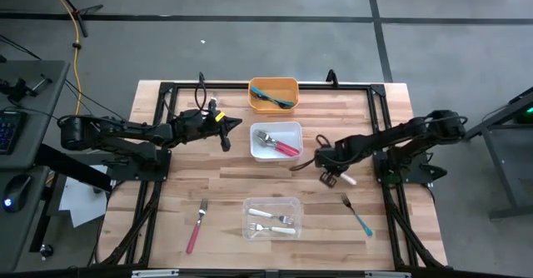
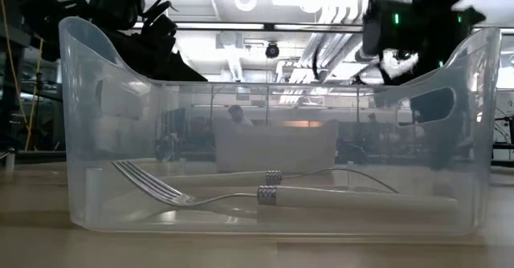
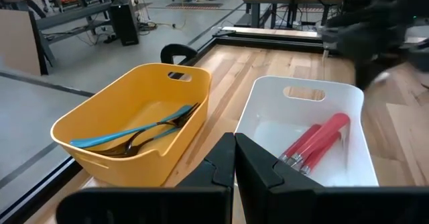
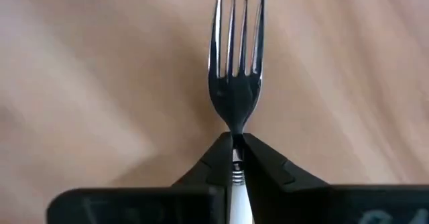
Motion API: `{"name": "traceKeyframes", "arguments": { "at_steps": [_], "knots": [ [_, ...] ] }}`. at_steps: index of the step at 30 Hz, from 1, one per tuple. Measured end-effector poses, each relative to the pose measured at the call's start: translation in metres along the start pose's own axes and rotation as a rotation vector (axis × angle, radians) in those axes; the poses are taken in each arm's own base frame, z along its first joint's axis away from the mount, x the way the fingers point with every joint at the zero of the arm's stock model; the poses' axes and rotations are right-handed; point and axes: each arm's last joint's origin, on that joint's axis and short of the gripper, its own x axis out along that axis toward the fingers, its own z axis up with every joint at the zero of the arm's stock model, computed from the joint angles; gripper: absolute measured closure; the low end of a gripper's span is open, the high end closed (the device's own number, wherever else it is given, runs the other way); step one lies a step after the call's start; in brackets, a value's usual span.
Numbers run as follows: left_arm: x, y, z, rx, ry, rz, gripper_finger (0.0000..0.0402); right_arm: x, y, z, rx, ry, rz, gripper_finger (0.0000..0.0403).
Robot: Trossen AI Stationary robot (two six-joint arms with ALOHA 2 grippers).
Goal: Sort silverware by color (type)
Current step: Put the bottom right white fork into the transparent bin
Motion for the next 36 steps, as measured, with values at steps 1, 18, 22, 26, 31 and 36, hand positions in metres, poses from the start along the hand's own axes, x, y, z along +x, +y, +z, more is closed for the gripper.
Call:
{"name": "traceKeyframes", "arguments": {
  "at_steps": [1, 18, 22, 26, 31, 36],
  "knots": [
    [0.000, 0.000, 0.000, 0.000, 0.000, 0.000, 0.0401, -0.005, 0.005, 0.002, -0.027, -0.018, 0.017, 0.0384],
    [0.000, 0.000, 0.000, 0.000, 0.000, 0.000, 0.0401, -0.116, 0.111, 0.004, -0.255, -0.345, 0.243, 0.0392],
    [0.000, 0.000, 0.000, 0.000, 0.000, 0.000, 0.0401, -0.130, 0.146, 0.011, -0.333, -0.399, 0.306, 0.0392],
    [0.000, 0.000, 0.000, 0.000, 0.000, 0.000, 0.0401, -0.132, 0.184, 0.023, -0.417, -0.411, 0.328, 0.0392],
    [0.000, 0.000, 0.000, 0.000, 0.000, 0.000, 0.0401, -0.122, 0.218, 0.042, -0.462, -0.380, 0.324, 0.0392],
    [0.000, 0.000, 0.000, 0.000, 0.000, 0.000, 0.0401, -0.098, 0.232, 0.061, -0.469, -0.289, 0.287, 0.0391]
  ]
}}
